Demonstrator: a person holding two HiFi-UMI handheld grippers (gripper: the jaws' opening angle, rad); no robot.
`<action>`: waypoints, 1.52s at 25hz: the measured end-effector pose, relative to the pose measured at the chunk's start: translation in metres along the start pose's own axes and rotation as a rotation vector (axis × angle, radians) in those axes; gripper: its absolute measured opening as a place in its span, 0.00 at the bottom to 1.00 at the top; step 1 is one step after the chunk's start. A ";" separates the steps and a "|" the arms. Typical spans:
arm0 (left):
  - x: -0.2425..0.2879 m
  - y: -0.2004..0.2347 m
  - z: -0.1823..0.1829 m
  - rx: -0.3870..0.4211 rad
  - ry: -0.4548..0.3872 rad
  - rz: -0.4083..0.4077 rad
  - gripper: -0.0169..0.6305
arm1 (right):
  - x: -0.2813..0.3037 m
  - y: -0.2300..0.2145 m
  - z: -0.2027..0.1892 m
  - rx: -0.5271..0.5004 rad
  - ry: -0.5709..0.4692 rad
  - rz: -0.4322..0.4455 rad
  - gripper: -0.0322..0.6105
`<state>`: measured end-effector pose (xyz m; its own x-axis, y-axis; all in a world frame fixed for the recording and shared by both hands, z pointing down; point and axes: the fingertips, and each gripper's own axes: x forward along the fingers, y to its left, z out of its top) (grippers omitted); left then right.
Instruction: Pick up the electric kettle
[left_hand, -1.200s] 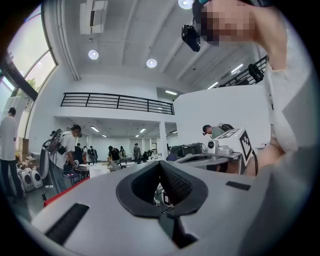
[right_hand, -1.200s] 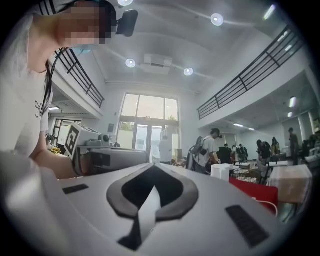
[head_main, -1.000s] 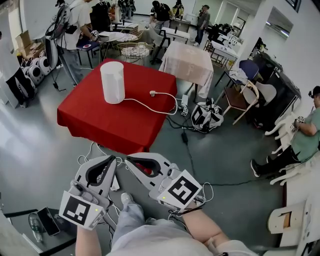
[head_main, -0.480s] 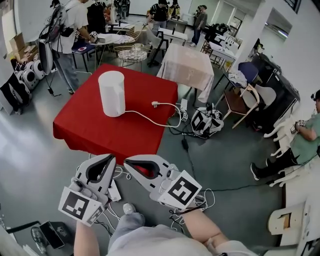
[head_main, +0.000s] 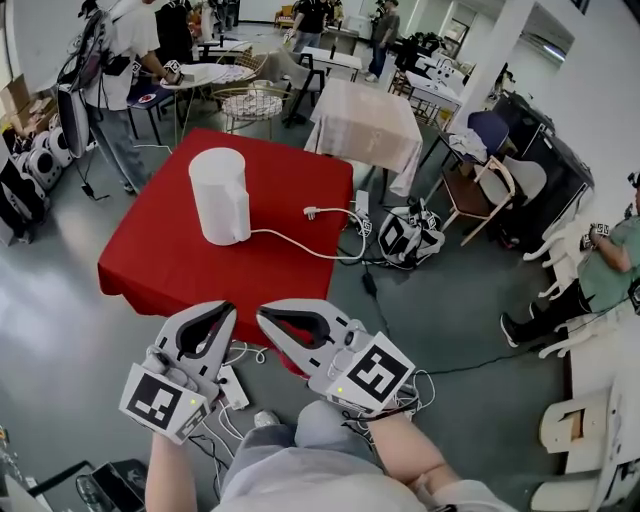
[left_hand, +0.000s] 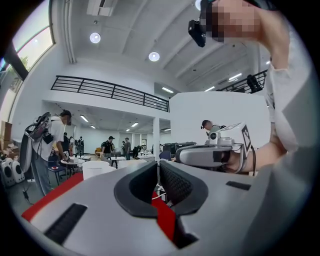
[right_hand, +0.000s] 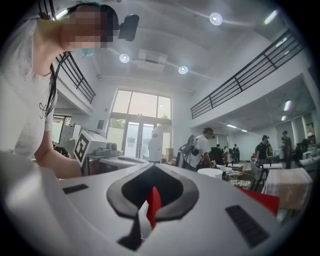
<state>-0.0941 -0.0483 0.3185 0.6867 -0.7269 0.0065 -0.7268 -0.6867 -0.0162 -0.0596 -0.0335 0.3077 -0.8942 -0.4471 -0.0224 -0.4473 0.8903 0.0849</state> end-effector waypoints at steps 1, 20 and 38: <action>0.002 0.003 -0.001 -0.003 0.001 -0.002 0.04 | 0.002 -0.003 0.000 0.002 0.001 -0.004 0.06; 0.066 0.076 -0.036 -0.018 0.032 0.034 0.13 | 0.037 -0.074 -0.005 -0.001 -0.001 0.052 0.06; 0.154 0.160 -0.105 -0.035 0.139 0.069 0.15 | 0.074 -0.156 -0.032 0.051 0.046 0.109 0.06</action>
<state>-0.1062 -0.2713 0.4216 0.6284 -0.7643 0.1446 -0.7736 -0.6335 0.0138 -0.0553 -0.2085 0.3251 -0.9363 -0.3500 0.0296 -0.3491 0.9365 0.0336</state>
